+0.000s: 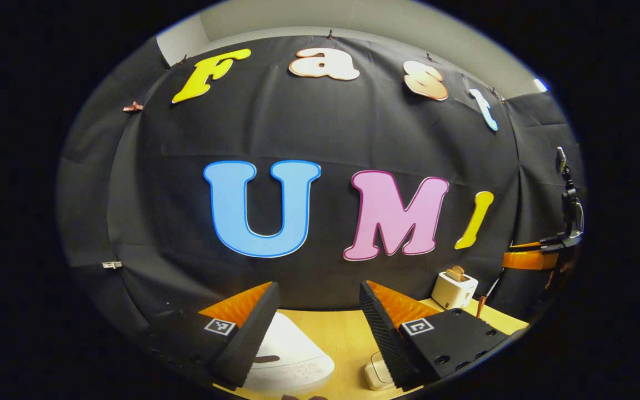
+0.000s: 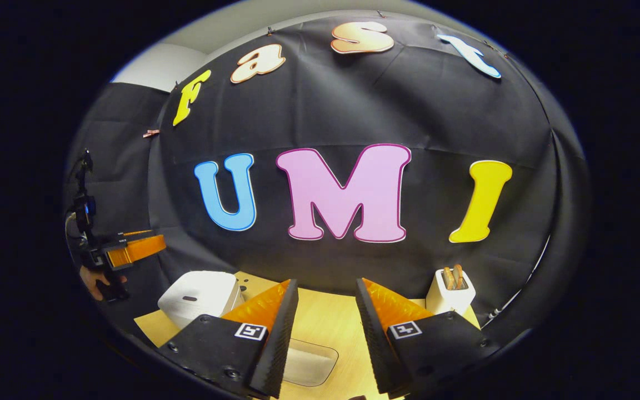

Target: Close the left gripper, press the button to open the rice cooker; take a wooden spoon from the chopstick holder with the right hand, scoop a spoonful of rice and pour it into the rice cooker, then put the wooden spoon back into the chopstick holder.

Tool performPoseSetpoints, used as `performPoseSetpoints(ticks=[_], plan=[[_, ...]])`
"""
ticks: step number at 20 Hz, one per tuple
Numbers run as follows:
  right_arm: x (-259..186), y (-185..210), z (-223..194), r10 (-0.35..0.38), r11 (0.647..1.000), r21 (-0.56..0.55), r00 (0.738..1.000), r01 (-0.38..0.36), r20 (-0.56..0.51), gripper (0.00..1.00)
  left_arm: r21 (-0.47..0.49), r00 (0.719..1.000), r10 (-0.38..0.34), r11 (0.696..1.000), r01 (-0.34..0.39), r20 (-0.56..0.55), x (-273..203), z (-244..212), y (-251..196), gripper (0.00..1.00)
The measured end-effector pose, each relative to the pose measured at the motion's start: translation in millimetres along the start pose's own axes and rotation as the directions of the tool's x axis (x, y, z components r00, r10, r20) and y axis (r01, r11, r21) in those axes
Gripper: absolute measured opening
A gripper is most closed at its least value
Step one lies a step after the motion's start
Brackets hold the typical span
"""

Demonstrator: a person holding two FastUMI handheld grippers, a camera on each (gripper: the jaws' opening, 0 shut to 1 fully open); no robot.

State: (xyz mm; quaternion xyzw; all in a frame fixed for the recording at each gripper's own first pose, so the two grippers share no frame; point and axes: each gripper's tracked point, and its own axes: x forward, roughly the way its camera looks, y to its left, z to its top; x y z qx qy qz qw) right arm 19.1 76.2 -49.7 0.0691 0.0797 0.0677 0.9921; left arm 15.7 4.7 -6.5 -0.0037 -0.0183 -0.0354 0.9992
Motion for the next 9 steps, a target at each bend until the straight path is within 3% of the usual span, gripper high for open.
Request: performPoseSetpoints(ticks=[5, 9], plan=[[-15, -2, 3, -0.014, 1.000, -0.008, 1.000, 0.014, 0.015, 0.67, -0.004, 0.998, -0.066, 0.998, 0.066, 0.013, -17, 2, -36, 0.91], [-26, -7, 4, -0.040, 0.999, 0.017, 0.998, 0.039, 0.047, 0.86, -0.011, 0.995, -0.099, 0.995, 0.099, 0.023, -17, 5, -54, 0.93]])
